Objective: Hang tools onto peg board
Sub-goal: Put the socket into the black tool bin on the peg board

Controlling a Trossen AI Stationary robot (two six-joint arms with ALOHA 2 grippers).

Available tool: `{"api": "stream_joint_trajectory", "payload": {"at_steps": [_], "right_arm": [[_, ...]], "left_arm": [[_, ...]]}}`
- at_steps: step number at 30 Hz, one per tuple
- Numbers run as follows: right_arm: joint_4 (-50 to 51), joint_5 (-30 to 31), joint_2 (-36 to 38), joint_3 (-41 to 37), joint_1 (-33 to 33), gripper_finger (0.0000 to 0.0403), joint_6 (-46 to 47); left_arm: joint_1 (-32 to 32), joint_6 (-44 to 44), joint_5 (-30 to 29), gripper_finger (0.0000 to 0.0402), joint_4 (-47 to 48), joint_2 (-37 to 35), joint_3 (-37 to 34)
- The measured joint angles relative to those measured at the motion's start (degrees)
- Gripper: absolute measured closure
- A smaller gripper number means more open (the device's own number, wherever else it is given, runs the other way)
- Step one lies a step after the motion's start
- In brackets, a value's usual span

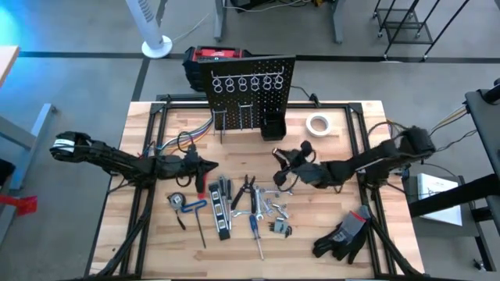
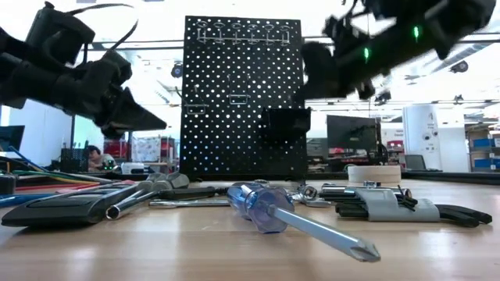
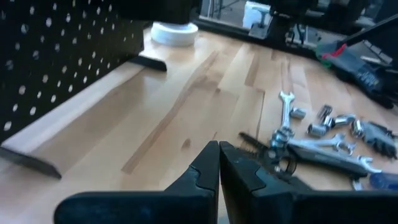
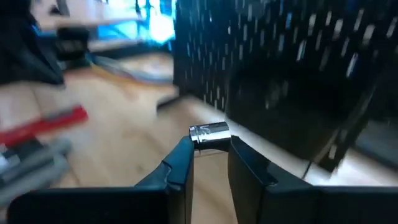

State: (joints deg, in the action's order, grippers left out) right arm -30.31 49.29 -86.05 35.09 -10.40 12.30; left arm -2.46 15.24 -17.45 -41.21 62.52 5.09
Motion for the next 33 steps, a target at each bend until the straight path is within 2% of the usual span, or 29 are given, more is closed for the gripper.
{"api": "stream_joint_trajectory", "payload": {"at_steps": [4,6,9,13,16,20,24,29,33], "right_arm": [[-0.1,1.0,3.7,1.6,4.0,0.0338,-8.8],[-0.1,-1.0,4.2,2.4,7.3,0.0338,-11.5],[0.0,-5.7,4.3,3.3,12.0,0.0329,-11.9],[0.1,-6.1,4.8,3.8,14.6,0.029,-9.5],[0.0,-6.4,5.4,4.0,14.6,0.0249,-9.5],[0.2,-10.3,5.4,4.0,14.6,0.0198,-9.0],[3.0,-10.8,6.2,4.0,14.0,0.016,-7.5],[13.1,-11.6,9.5,3.9,10.1,0.0143,-4.4],[25.3,-20.1,12.1,3.9,6.1,0.0155,0.9]], "left_arm": [[0.0,-1.1,0.0,0.0401,0.2,0.1,1.3],[0.0,-1.2,0.0,0.0401,0.2,0.1,1.7],[0.0,-0.6,0.6,0.0401,0.2,0.0,1.9],[-0.4,1.7,2.5,0.0401,0.2,-0.1,1.9],[-0.9,2.6,2.5,0.0401,0.2,0.0,1.9],[-0.9,3.0,2.5,0.0401,0.2,0.0,2.5],[-1.0,3.3,3.8,0.0401,0.3,0.2,3.6],[-1.0,3.4,9.1,0.0401,0.6,1.3,4.3],[-1.0,3.3,9.2,0.0401,0.7,3.4,4.5]]}}
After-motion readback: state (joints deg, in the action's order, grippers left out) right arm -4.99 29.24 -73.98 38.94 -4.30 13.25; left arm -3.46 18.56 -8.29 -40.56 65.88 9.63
